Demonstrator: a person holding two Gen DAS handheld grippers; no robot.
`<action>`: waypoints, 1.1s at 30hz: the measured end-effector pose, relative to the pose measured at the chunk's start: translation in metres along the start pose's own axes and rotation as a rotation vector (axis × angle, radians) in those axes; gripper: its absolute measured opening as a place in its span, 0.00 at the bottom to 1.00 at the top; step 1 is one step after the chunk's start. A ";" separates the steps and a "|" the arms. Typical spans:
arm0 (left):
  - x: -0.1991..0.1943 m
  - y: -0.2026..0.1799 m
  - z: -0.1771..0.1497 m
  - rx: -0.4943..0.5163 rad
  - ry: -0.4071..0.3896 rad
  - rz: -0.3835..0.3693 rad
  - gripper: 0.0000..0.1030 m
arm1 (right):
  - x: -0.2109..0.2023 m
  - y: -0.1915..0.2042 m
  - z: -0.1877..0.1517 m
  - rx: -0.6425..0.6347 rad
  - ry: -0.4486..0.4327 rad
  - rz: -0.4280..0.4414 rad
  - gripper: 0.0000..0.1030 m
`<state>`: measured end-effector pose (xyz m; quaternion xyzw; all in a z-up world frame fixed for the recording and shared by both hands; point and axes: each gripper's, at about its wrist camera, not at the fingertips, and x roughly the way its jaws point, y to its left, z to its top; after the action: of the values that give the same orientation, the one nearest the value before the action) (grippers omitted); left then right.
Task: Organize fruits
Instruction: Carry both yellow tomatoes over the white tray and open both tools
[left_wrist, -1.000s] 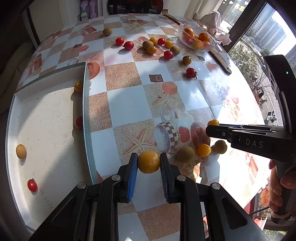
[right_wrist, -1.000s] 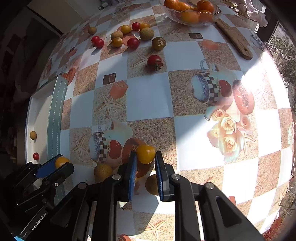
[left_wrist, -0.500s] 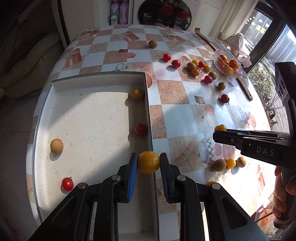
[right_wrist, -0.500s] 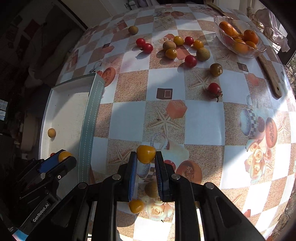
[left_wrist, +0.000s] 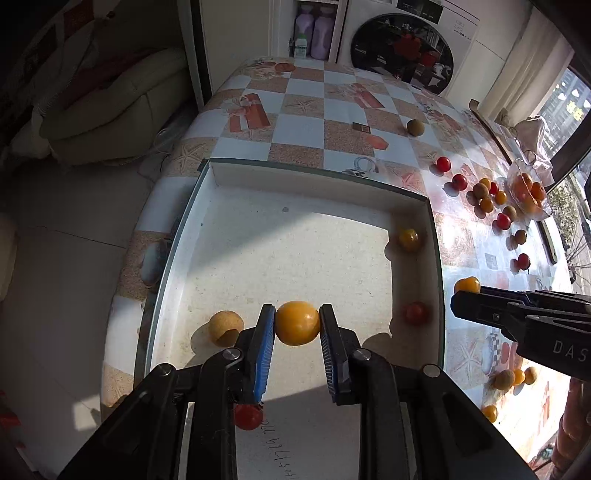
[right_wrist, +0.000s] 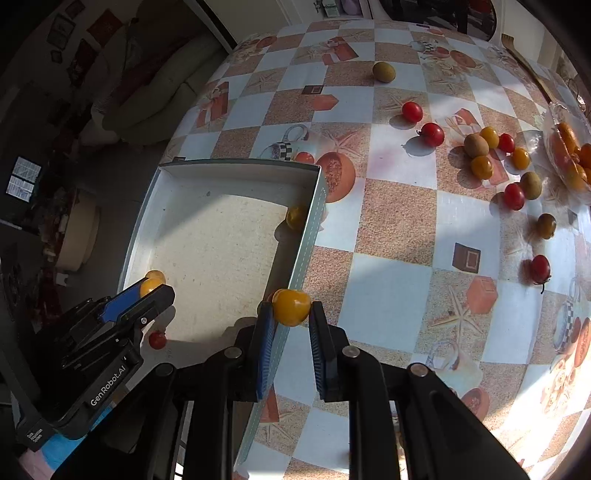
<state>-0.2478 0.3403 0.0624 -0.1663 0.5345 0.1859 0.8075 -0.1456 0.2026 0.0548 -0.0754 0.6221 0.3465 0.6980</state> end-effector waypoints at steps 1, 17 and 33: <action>0.003 0.004 0.005 -0.007 -0.003 0.005 0.25 | 0.003 0.004 0.003 -0.004 0.002 0.005 0.21; 0.053 0.029 0.031 -0.015 0.056 0.048 0.25 | 0.057 0.034 0.032 -0.024 0.067 -0.005 0.21; 0.038 0.029 0.039 0.003 -0.015 0.088 0.82 | 0.068 0.048 0.028 -0.133 0.065 -0.065 0.44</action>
<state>-0.2166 0.3885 0.0402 -0.1400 0.5356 0.2214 0.8028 -0.1516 0.2798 0.0133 -0.1531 0.6174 0.3614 0.6818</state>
